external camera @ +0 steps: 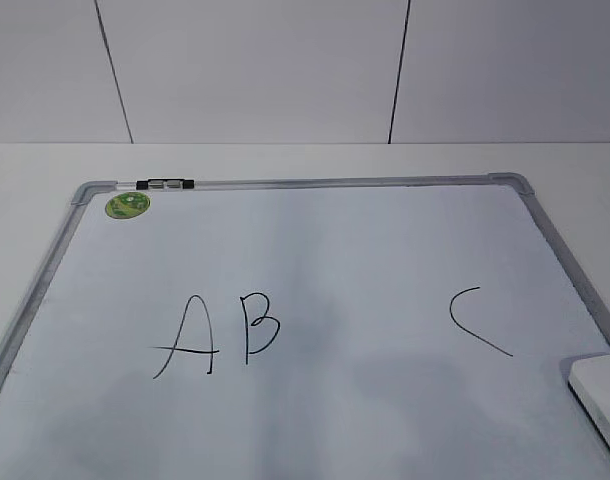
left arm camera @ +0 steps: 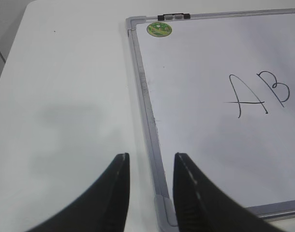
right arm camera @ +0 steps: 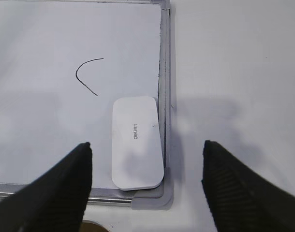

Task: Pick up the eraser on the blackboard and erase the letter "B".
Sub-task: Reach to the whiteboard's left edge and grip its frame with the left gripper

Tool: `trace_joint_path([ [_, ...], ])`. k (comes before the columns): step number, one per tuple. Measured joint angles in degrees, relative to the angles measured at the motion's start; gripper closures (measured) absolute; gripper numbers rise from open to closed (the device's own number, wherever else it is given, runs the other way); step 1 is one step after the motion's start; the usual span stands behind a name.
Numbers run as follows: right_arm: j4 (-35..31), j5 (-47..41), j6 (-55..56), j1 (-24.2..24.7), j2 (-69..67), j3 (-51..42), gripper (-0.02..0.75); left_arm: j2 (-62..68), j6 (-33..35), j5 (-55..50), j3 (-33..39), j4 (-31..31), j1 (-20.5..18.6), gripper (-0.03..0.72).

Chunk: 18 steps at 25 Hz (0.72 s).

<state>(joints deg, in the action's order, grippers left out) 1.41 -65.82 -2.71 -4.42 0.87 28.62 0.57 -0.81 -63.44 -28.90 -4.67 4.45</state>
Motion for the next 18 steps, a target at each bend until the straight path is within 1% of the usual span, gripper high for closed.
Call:
trace_joint_path([
  [18, 0.0, 0.0, 0.09, 0.0, 0.0, 0.0, 0.181, 0.0, 0.0, 0.0, 0.0, 0.0, 0.0, 0.454],
])
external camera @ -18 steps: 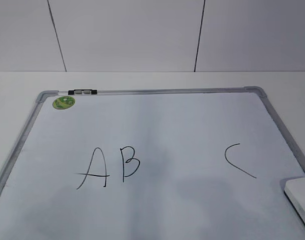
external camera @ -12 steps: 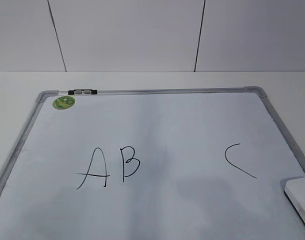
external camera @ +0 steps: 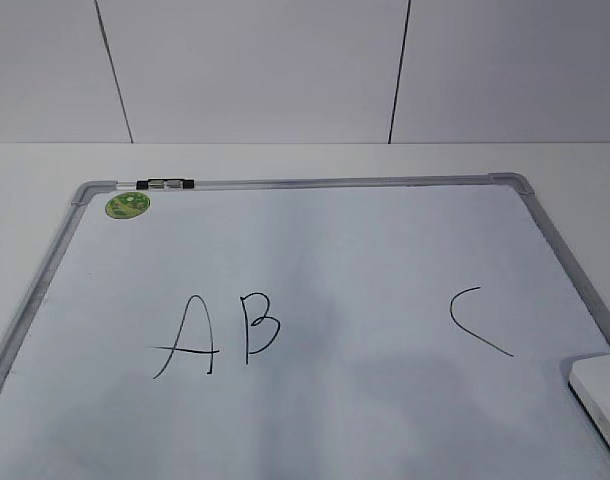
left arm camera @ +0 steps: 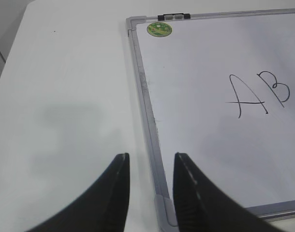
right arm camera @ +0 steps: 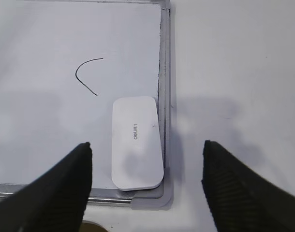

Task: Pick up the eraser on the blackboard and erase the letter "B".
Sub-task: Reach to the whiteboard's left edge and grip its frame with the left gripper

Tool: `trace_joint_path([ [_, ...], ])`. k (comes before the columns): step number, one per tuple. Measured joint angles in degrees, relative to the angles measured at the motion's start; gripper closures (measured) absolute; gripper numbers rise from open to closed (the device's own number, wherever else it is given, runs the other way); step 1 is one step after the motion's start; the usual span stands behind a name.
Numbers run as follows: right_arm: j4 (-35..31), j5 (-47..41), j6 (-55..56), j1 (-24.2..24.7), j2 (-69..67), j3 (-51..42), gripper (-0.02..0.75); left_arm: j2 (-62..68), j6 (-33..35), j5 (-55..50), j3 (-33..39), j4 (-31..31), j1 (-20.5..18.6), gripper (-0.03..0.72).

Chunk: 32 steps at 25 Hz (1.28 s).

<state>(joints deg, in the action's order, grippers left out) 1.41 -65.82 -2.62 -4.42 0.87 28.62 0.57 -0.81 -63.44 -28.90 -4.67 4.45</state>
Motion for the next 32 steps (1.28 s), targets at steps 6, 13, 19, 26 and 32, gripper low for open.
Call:
trace_joint_path([
  [6, 0.23, 0.0, 0.0, 0.0, 0.0, 0.0, 0.181, 0.0, 0.0, 0.0, 0.0, -0.57, 0.0, 0.454],
  [13, 0.88, -0.11, 0.0, 0.0, -6.23, 0.0, 0.181, 0.0, 0.0, 0.78, -0.59, -0.34, 0.0, 0.454],
  [19, 0.88, -0.02, 2.01, 0.0, -12.86, 0.0, 0.181, 3.05, -0.1, 1.55, -3.21, -0.09, 0.0, 0.454],
  [26, -2.45, -0.23, 5.27, 0.0, -22.49, 3.73, 0.181, 20.79, -0.45, -5.75, -7.1, -1.53, 0.0, 0.454],
  [32, -3.07, -2.35, 5.92, 0.0, -32.19, 9.51, 0.181, 36.96, -0.45, -6.85, -13.72, -2.71, 0.0, 0.454],
])
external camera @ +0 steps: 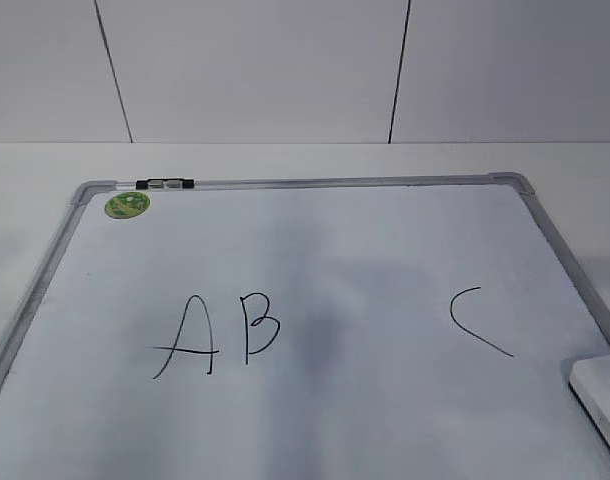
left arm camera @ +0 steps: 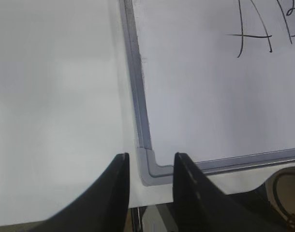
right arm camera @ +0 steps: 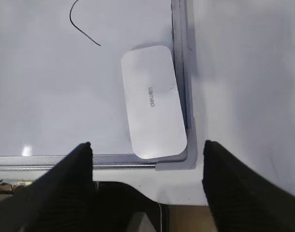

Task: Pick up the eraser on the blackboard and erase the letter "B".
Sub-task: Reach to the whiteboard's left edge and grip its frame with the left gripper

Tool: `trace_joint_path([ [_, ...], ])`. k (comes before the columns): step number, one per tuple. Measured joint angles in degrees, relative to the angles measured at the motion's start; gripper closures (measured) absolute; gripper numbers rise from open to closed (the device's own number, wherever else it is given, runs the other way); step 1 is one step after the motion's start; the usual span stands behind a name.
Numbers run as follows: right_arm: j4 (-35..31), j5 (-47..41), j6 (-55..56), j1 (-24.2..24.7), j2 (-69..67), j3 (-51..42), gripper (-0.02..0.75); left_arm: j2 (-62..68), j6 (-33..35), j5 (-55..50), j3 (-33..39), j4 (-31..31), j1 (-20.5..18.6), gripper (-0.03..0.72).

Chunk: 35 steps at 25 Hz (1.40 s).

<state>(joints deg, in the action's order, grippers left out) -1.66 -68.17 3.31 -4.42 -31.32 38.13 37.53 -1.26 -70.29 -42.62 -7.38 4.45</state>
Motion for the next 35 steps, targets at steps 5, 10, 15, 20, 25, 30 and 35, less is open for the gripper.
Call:
trace_joint_path([
  [5, -0.37, -2.95, -0.02, 0.0, -8.15, 6.06, 0.181, 14.61, 0.0, -0.61, -5.83, 0.4, 0.0, 0.454],
  [10, -0.37, -3.18, 0.03, 0.0, -13.77, 10.36, 0.181, 28.23, 0.0, 3.08, -9.56, 2.75, 0.0, 0.454],
  [15, -0.37, -3.29, 0.03, 0.0, -16.32, 12.03, 0.181, 40.08, 0.22, 8.33, -13.32, 3.36, 0.0, 0.454],
  [20, -0.37, -3.29, 0.12, 0.0, -16.36, 12.13, 0.181, 49.4, 1.26, 13.73, -17.34, 3.47, 0.0, 0.454],
  [25, -0.37, -3.29, 0.12, 0.0, -16.36, 12.13, 0.181, 58.02, 1.26, 19.51, -20.64, 3.56, 0.0, 0.454],
  [30, -0.37, -3.29, 0.12, 0.0, -16.36, 12.13, 0.181, 64.04, 1.26, 20.55, -22.76, 3.56, 0.0, 0.454],
  [35, -0.37, -3.29, 0.12, 0.0, -16.36, 12.13, 0.181, 66.88, 1.26, 21.07, -23.81, 3.56, 0.0, 0.454],
])
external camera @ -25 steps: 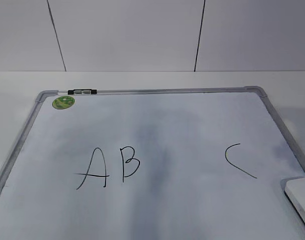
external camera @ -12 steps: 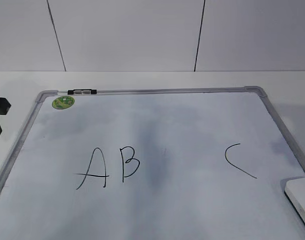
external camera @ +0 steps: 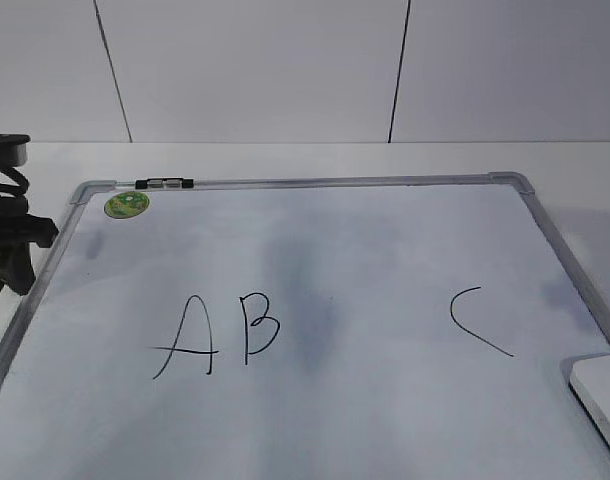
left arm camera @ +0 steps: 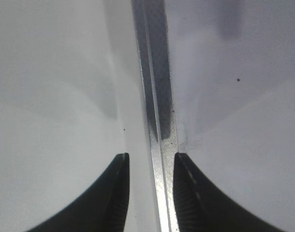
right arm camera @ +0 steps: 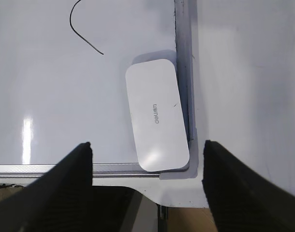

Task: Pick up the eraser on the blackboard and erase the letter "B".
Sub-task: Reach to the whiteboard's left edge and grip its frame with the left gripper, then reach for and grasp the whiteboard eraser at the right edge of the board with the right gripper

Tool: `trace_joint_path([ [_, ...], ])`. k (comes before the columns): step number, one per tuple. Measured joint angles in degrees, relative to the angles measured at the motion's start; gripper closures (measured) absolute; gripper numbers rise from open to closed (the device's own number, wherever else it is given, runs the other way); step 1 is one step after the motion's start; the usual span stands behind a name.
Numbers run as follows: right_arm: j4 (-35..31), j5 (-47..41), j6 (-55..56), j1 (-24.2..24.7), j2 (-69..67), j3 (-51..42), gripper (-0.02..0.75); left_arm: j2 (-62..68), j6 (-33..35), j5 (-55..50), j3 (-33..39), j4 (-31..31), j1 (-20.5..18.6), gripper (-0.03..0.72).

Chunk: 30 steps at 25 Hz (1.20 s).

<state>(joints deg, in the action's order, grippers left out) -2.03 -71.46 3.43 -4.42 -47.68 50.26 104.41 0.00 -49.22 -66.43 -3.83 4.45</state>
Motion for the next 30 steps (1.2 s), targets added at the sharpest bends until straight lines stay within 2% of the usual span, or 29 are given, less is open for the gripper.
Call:
trace_joint_path([
  [19, 0.0, 0.0, 0.0, 0.0, 0.0, 0.0, 0.181, 4.03, 0.0, 1.66, -0.23, 1.49, 0.0, 0.458],
  [30, -0.72, 0.0, 0.0, 0.0, 0.0, 0.0, 0.181, 5.29, 0.0, 0.15, -1.12, 0.27, 0.0, 0.624],
])
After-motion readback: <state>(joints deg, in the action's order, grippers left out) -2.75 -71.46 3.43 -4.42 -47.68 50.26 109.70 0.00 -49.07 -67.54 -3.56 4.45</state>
